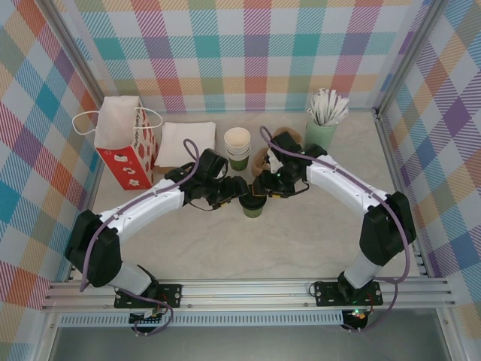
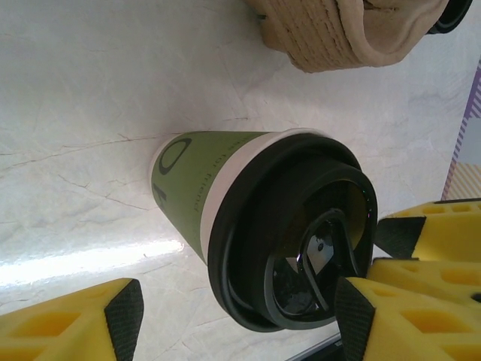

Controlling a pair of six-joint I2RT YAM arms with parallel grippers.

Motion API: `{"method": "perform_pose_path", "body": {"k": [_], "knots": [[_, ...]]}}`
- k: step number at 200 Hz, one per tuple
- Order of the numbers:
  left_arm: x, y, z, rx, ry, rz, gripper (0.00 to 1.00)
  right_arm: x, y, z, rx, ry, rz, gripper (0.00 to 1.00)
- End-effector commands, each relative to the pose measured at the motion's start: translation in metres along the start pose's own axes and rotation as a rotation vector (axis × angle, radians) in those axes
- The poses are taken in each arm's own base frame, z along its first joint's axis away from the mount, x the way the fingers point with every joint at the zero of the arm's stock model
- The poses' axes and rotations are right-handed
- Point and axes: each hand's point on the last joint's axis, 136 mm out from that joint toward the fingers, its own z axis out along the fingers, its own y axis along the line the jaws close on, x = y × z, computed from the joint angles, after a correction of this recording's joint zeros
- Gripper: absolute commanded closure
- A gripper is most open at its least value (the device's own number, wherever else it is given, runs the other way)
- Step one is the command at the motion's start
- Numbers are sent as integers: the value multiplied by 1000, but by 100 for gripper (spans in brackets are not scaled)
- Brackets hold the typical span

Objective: Pack the takeout coffee

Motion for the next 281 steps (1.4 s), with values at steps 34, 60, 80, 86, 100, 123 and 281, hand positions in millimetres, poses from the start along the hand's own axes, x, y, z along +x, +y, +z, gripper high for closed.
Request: {"method": "perform_pose_path", "body": {"k": [34, 60, 80, 86, 100, 123, 281], "knots": [[8, 6, 11, -7, 49, -13, 35, -7, -4, 4, 19, -5, 4, 53], [9, 7, 15, -13, 56, -12, 35, -9, -7, 4, 33, -8, 6, 55], [9, 6, 18, -14, 61, -10, 35, -11, -9, 5, 39, -11, 9, 56], [9, 6, 19, -17, 64, -9, 35, -11, -10, 6, 42, -10, 10, 56], [10, 6, 20, -21, 66, -7, 35, -12, -12, 6, 47, -13, 11, 57], [10, 9, 23, -34, 68, -8, 35, -12, -12, 7, 51, -11, 10, 58], [21, 45, 36, -176, 91, 9, 43, 6, -30, 25, 112, 108, 14, 69]]}}
